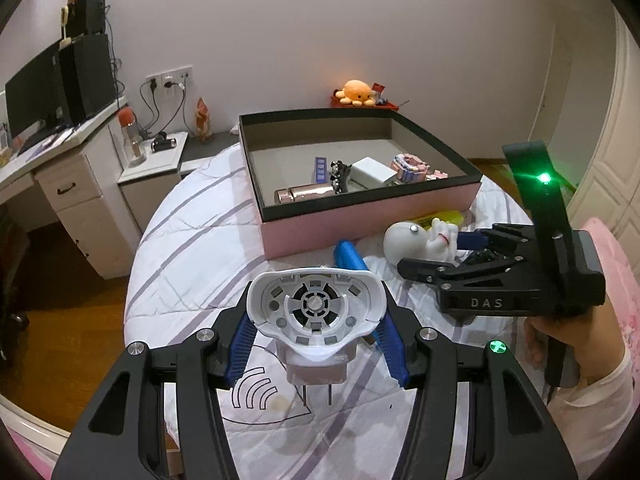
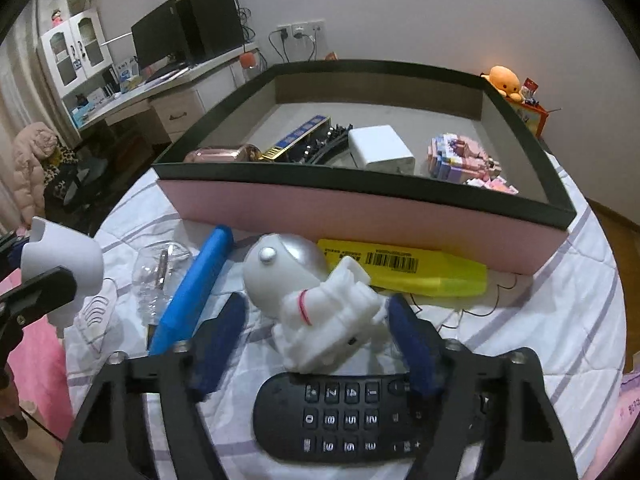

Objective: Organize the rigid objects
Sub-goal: 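Lift the white holder with left tool while right tool grasps the white astronaut figure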

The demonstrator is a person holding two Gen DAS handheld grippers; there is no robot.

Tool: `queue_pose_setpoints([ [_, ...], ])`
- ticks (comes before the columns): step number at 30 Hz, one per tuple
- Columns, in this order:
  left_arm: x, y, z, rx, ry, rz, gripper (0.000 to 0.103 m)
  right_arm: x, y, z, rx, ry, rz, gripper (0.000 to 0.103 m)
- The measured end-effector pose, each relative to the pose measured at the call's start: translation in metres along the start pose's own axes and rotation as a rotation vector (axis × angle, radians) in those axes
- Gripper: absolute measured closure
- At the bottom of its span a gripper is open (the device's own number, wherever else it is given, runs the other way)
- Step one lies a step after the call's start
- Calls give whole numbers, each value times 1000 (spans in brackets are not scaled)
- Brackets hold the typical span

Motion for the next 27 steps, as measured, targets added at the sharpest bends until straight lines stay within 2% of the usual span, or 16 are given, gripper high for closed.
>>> queue_pose_setpoints([
  [7, 0, 5, -3, -15, -10, 3, 48, -2, 6, 0, 5, -10, 5, 33],
  [8, 0, 6, -3, -17, -14, 4, 48, -2, 5, 0, 4, -1, 15, 36],
  [9, 0, 6, -4, -17, -14, 4, 48, -2, 3, 0, 3, 5, 26, 45],
  [20, 9, -3, 3, -2, -8, 5, 48, -3, -24, 13, 67, 13, 36, 45],
  [27, 20, -22, 22, 53, 6, 9, 48, -1, -60, 28, 153, 18, 15, 45],
])
Point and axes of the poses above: each gripper's, at about its wrist camera, not at the fingertips, and y roughly the way its jaws point, x to its right, z to its top, the point moved 9 cm from there along y, roughly the way its jaws point, and after that the axes turned 13 degrees about x, right-handed, at the moved point
